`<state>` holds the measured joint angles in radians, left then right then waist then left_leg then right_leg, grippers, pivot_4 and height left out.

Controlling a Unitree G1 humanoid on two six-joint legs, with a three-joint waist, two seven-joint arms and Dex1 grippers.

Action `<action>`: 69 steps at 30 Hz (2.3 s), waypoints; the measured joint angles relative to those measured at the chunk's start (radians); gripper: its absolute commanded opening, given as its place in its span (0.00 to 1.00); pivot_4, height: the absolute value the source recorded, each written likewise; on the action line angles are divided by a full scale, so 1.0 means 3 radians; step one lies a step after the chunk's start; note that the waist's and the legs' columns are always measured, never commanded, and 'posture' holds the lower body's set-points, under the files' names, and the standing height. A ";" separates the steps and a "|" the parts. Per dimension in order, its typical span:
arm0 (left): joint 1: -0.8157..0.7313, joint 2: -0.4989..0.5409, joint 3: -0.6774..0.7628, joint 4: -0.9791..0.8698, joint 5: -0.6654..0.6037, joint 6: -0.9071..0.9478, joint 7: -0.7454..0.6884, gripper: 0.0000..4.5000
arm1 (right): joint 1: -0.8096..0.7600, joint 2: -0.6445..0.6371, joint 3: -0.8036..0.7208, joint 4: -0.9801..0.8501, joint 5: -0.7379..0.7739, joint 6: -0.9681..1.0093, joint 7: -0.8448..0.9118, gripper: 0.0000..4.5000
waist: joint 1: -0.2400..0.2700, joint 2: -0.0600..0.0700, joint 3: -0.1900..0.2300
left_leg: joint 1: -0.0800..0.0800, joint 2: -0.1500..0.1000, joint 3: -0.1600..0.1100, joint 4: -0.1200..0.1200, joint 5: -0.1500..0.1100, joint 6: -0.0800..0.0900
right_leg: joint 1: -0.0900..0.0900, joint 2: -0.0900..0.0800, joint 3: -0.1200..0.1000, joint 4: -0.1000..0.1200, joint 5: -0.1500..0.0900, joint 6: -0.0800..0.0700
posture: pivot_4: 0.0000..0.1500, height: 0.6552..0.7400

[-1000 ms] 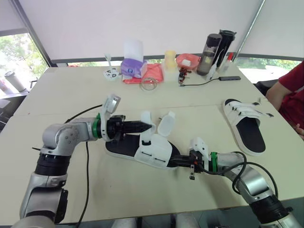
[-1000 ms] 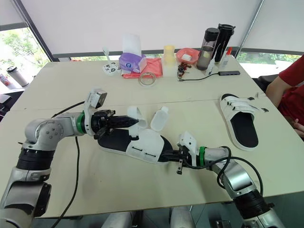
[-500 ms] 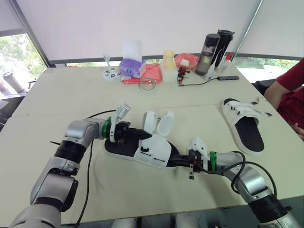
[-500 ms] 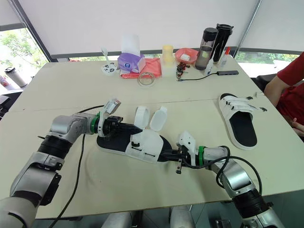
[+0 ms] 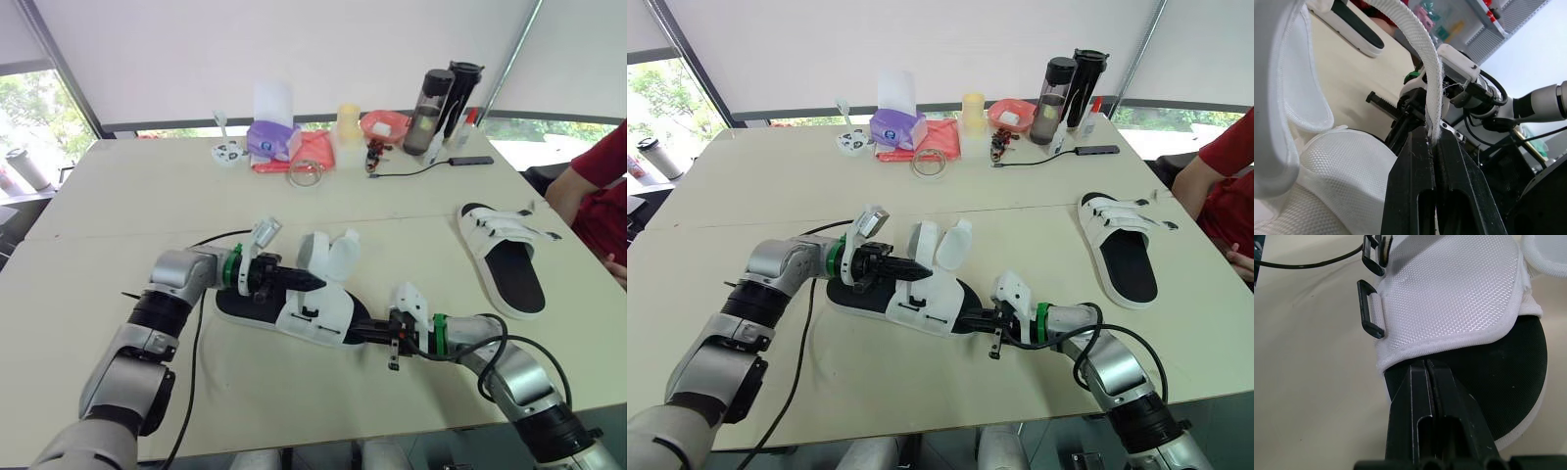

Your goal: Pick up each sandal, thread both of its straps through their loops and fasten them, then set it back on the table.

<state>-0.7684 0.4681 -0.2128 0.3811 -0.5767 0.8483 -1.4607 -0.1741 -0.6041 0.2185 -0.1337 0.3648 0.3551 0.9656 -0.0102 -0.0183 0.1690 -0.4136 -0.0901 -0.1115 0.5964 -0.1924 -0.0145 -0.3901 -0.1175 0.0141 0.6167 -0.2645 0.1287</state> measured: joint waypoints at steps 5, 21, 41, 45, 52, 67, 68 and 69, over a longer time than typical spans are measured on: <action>0.0093 0.0120 -0.0004 -0.0094 0.0005 0.0005 -0.0053 0.01 | 0.0004 0.0002 -0.0001 0.0000 0.0000 0.0000 -0.0009 0.00 | 0.0001 0.0000 0.0000 | 0.0000 0.0000 -0.0001 0.0000 0.0000 -0.0001 | -0.0002 0.0000 0.0000 0.0000 0.0000 0.0000 | 1.00 1.00; 0.0319 0.0213 -0.0226 -0.0169 0.0352 -0.0404 -0.0200 0.01 | 0.0002 0.0027 0.0001 0.0008 -0.0006 -0.0013 -0.0019 0.00 | -0.0005 0.0000 0.0000 | 0.0001 0.0001 -0.0001 0.0000 -0.0001 -0.0001 | -0.0003 -0.0001 0.0000 0.0001 0.0000 -0.0001 | 1.00 1.00; 0.0729 0.0540 0.0315 -0.0904 0.0021 -0.0086 0.0112 0.73 | -0.0071 0.0042 0.0043 0.0107 -0.0030 -0.0099 -0.0016 0.00 | -0.0023 0.0001 0.0000 | 0.0004 0.0003 -0.0003 0.0000 -0.0001 -0.0002 | -0.0003 -0.0001 0.0002 0.0003 0.0000 -0.0002 | 1.00 1.00; 0.1044 0.0808 0.0529 -0.1452 -0.0232 0.0145 0.0170 0.73 | -0.0101 0.0049 0.0046 0.0161 -0.0030 -0.0122 -0.0011 0.00 | -0.0018 0.0001 -0.0001 | 0.0006 0.0003 -0.0004 -0.0001 -0.0001 -0.0002 | -0.0001 -0.0002 0.0005 0.0002 0.0000 -0.0003 | 1.00 1.00; 0.1696 0.1088 0.0505 -0.2089 -0.0354 0.0186 0.0242 0.73 | -0.0126 0.0061 0.0051 0.0206 -0.0031 -0.0134 -0.0009 0.00 | -0.0015 0.0002 -0.0002 | 0.0007 0.0006 -0.0002 -0.0001 -0.0002 -0.0003 | 0.0000 -0.0005 0.0008 -0.0001 -0.0001 -0.0006 | 1.00 1.00; 0.1823 0.0718 0.0219 -0.1497 0.0183 -0.0582 0.0649 0.73 | -0.0148 0.0064 0.0054 0.0240 -0.0031 -0.0164 0.0025 0.00 | -0.0014 0.0003 -0.0002 | 0.0003 0.0008 0.0001 -0.0005 -0.0002 -0.0003 | -0.0004 -0.0007 0.0008 -0.0006 0.0001 -0.0009 | 1.00 1.00; 0.1815 0.0716 0.0212 -0.1469 0.0195 -0.0605 0.0646 0.73 | -0.0148 0.0064 0.0054 0.0240 -0.0031 -0.0164 0.0024 0.00 | -0.0013 0.0003 -0.0002 | 0.0003 0.0008 0.0001 -0.0005 -0.0002 -0.0003 | -0.0005 -0.0007 0.0008 -0.0006 0.0001 -0.0009 | 1.00 1.00; 0.1807 0.0712 0.0202 -0.1454 0.0213 -0.0622 0.0644 0.73 | -0.0149 0.0064 0.0053 0.0240 -0.0031 -0.0164 0.0024 0.00 | -0.0013 0.0003 -0.0002 | 0.0002 0.0008 0.0001 -0.0005 -0.0002 -0.0003 | -0.0005 -0.0007 0.0008 -0.0006 0.0001 -0.0009 | 1.00 1.00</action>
<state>-0.2263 0.6816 -0.1521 -0.0552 -0.5127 0.6616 -1.2677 -0.2187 -0.5850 0.2345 -0.0617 0.3556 0.3058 0.9730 -0.0141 -0.0173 0.1683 -0.4129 -0.0877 -0.1113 0.5949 -0.1931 -0.0154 -0.3915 -0.1197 0.0165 0.6149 -0.2644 0.1259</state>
